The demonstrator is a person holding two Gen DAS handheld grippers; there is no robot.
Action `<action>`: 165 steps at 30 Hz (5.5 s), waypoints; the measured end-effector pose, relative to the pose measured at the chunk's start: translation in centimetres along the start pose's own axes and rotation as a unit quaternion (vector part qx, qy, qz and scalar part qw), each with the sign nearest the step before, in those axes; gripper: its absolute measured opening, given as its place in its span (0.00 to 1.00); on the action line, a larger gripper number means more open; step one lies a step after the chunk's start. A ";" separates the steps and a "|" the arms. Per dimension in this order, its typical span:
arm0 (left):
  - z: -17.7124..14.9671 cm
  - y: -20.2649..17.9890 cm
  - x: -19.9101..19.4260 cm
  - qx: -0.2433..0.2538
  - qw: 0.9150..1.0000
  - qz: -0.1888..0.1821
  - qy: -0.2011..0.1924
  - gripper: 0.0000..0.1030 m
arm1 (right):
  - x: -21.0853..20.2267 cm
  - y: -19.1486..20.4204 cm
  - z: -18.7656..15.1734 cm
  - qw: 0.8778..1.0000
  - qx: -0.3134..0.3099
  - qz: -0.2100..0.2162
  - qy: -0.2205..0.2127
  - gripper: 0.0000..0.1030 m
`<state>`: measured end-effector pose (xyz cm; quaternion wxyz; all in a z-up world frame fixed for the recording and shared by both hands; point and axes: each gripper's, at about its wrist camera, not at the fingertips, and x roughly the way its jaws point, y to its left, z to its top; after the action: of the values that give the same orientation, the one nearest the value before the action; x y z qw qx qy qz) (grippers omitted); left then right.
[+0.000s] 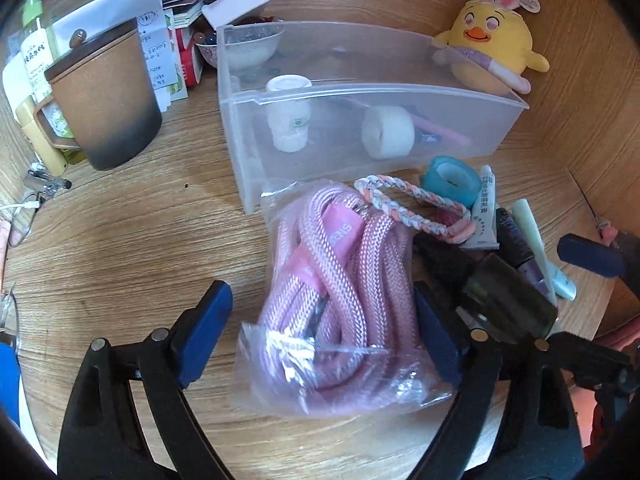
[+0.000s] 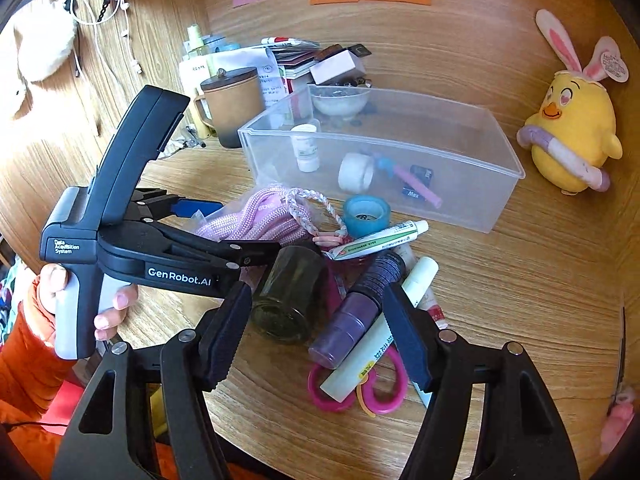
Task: Organize objects
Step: 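Grasp bagged pink rope with left tool while right tool grasps dark green bottle, then carry rope bag and green bottle into the clear box and release both, then grasp purple tube with left tool while right tool grasps white roll-on tube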
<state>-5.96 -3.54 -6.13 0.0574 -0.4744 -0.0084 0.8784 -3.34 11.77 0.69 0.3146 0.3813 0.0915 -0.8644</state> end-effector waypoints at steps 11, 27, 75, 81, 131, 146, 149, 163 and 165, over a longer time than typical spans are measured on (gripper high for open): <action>-2.8 1.7 -2.2 -0.002 1.000 0.024 -0.002 0.72 | 3.1 2.2 0.2 0.999 -0.027 0.002 0.018 0.59; -2.0 1.1 -1.9 0.021 0.999 0.014 -0.023 0.63 | 2.0 0.7 0.4 0.999 0.020 0.025 0.010 0.37; -1.5 1.3 -1.3 -0.039 0.996 0.078 -0.025 0.56 | 4.6 -11.3 11.0 0.998 0.049 -0.043 -0.019 0.37; -1.7 2.2 -3.0 -0.075 0.993 0.076 -0.050 0.53 | 6.7 -11.2 11.8 0.999 0.034 -0.039 0.005 0.37; 14.5 -3.1 -1.9 0.018 0.994 0.030 -0.102 0.54 | 0.5 -8.5 -0.3 0.995 0.090 -0.026 0.019 0.59; 5.2 -6.7 -5.5 0.063 0.994 -0.010 -0.086 0.57 | 0.4 -5.5 -1.6 0.997 0.069 0.006 0.034 0.25; 3.4 -7.5 -5.1 0.069 0.995 -0.025 -0.071 0.57 | 0.4 -4.9 -1.9 0.998 0.057 0.000 0.035 0.24; 1.1 -11.9 -0.9 0.095 0.992 -0.079 -0.009 0.38 | -0.9 -5.9 -3.1 0.997 0.055 -0.046 0.029 0.13; 1.1 -12.2 -0.3 0.096 0.992 -0.080 -0.003 0.34 | -0.8 -6.1 -3.1 0.997 0.056 -0.047 0.030 0.13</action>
<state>-5.56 8.59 -4.42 0.1725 -0.4621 0.0384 0.8691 -4.83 18.17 -1.39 0.2491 0.4191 0.0703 -0.8703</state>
